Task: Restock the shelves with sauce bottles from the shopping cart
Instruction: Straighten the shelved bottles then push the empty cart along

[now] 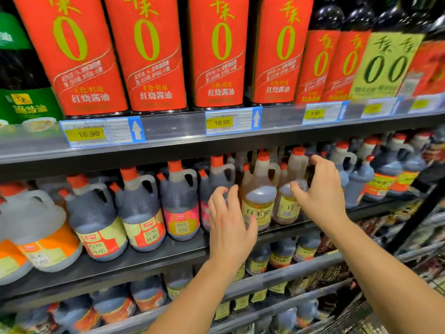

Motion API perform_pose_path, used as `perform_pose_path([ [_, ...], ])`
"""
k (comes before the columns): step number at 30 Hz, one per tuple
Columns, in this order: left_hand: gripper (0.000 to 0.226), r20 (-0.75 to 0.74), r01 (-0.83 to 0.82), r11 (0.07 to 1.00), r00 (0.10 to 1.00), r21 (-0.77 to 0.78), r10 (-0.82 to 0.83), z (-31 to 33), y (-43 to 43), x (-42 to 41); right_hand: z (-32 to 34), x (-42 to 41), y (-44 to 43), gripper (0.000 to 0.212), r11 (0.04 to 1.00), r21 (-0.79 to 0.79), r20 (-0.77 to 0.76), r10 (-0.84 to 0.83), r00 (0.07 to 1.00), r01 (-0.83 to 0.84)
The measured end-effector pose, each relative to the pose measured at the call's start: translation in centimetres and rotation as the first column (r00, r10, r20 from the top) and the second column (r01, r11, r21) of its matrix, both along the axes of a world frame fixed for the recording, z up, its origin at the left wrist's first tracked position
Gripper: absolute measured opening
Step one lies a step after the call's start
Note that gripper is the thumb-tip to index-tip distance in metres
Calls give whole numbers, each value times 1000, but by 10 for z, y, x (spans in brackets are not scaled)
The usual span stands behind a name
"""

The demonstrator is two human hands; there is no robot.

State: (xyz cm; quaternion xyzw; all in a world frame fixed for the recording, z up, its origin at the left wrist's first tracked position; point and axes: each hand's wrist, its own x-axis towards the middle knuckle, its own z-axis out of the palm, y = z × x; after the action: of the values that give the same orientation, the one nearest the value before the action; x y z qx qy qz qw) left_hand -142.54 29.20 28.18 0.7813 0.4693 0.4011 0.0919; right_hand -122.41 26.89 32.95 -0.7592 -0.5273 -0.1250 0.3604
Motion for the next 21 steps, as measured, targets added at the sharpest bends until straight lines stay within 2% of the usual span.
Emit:
perform_pose_path([
  [3,69,13,37,999,999,-22,-37,4,2,25,0,30,5,73,998,-60,-49,27,998,-30],
  [6,68,-8,20,998,1000,-60,-20,5,8,47,0,56,13,49,990,-109,-49,85,995,-90],
  [7,68,-26,-1,998,1000,-70,-1,5,9,54,1,62,16,47,984,-136,-58,107,993,-114],
  [9,69,-62,-55,994,997,-96,49,5,11,66,2,70,23,50,965,-196,-86,162,983,-176],
  [12,65,-92,-151,983,986,-104,142,2,12,80,-2,78,33,68,932,-246,-121,245,962,-268],
  [16,61,-84,-215,971,975,-103,207,-1,13,91,-7,84,39,66,880,-335,-154,303,940,-338],
  [20,57,-52,-245,967,969,-65,241,-6,14,97,-11,87,41,76,879,-285,-170,347,922,-383],
  [21,58,-45,-248,967,968,-59,246,-8,14,98,-12,87,41,71,884,-282,-181,334,925,-374],
])
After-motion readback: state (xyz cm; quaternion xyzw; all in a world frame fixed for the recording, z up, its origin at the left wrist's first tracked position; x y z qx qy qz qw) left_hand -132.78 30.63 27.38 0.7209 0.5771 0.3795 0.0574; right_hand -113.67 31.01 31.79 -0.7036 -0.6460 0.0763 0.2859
